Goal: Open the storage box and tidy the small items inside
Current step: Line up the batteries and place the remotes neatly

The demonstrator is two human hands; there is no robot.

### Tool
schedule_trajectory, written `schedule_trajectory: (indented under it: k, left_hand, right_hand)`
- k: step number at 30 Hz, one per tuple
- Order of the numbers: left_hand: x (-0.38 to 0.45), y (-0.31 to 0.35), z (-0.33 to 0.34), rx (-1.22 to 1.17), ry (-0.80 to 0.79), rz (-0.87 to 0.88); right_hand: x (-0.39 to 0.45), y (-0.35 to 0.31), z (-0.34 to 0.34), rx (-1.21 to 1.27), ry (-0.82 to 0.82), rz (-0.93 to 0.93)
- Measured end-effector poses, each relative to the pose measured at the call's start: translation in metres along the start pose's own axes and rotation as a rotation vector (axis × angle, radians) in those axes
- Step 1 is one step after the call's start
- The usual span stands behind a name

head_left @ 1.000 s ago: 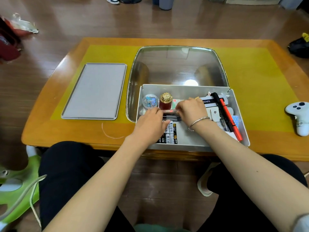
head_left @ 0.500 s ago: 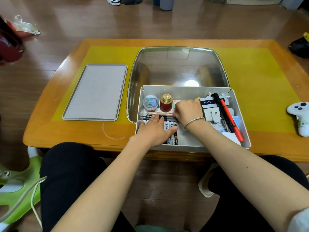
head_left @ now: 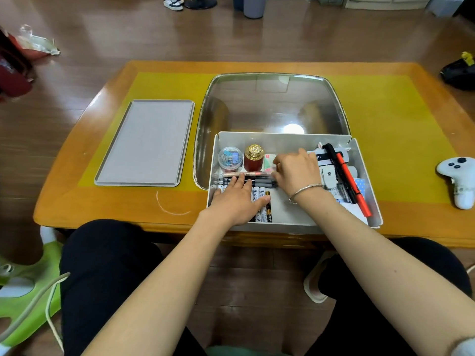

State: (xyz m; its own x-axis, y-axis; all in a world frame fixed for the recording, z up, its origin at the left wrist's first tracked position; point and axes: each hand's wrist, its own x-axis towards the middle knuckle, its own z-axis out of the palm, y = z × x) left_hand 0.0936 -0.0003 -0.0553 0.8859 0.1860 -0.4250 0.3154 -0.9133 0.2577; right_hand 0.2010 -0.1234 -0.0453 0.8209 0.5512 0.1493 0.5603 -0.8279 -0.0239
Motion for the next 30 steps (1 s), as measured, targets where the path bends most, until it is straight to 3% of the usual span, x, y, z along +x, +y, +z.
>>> schedule_trajectory:
  k: [5, 11, 24, 30]
  left_hand:
    - [0.001, -0.001, 0.002, -0.007, 0.001, 0.006]
    - [0.003, -0.002, 0.003, -0.016, 0.008, 0.009]
    - [0.005, -0.005, 0.004, -0.01, -0.012, 0.024]
    - [0.005, -0.005, 0.005, -0.015, -0.007, 0.027]
  right_hand:
    - [-0.026, 0.042, -0.033, 0.074, 0.126, 0.215]
    - [-0.048, 0.084, -0.045, 0.089, 0.09, 0.433]
    - [-0.045, 0.088, -0.042, 0.1, -0.034, 0.48]
    - [-0.045, 0.091, -0.039, 0.155, 0.0, 0.491]
